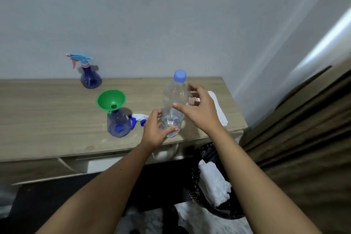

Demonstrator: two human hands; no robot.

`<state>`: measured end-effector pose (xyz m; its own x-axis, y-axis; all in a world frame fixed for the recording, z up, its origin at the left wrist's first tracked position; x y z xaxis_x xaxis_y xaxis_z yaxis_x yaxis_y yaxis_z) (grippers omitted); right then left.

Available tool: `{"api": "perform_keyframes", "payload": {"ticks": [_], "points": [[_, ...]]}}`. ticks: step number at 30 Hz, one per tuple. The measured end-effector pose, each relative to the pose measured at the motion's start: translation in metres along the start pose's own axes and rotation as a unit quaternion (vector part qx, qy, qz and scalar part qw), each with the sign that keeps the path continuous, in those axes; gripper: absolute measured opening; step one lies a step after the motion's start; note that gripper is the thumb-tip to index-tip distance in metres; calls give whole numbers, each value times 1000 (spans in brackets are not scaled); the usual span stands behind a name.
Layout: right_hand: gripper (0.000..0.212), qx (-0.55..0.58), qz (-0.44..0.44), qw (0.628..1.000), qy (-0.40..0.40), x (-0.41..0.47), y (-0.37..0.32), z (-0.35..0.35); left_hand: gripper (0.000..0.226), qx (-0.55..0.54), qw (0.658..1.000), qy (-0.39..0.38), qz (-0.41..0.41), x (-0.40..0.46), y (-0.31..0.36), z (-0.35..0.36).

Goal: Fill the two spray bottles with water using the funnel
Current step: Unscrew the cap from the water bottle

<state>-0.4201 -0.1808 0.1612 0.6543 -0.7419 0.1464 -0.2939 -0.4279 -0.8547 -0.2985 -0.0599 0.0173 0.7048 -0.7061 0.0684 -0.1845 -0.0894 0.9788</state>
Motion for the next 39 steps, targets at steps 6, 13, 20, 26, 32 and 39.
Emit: {"api": "perform_keyframes", "payload": {"ticks": [6,13,20,26,32,39], "points": [[62,39,-54,996,58,10,-35,-6,88,6,1000,-12,14,0,0,1],[29,87,-39,991,98,24,-51,-5,89,9,1000,-18,12,4,-4,1],[19,62,-71,995,21,26,-52,-10,79,19,999,-30,8,7,-7,1],[40,117,-11,993,29,28,-59,-11,78,15,999,-44,-1,8,-9,1],[21,69,-44,997,-14,28,-56,-15,73,3,1000,-23,-3,6,-10,1],[40,84,-15,996,25,33,-62,-12,74,-7,1000,-30,-1,7,-12,1]]}}
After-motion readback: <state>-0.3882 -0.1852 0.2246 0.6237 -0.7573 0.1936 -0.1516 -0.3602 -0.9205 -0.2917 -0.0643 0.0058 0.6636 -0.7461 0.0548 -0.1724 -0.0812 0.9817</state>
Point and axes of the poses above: each hand's wrist, its own x-axis towards the middle knuckle, its own z-axis out of the palm, y = z × x, the point moved 3 cm from there along x, towards the middle knuckle, and after that the axes turned 5 degrees about z, right-handed, at the moved point
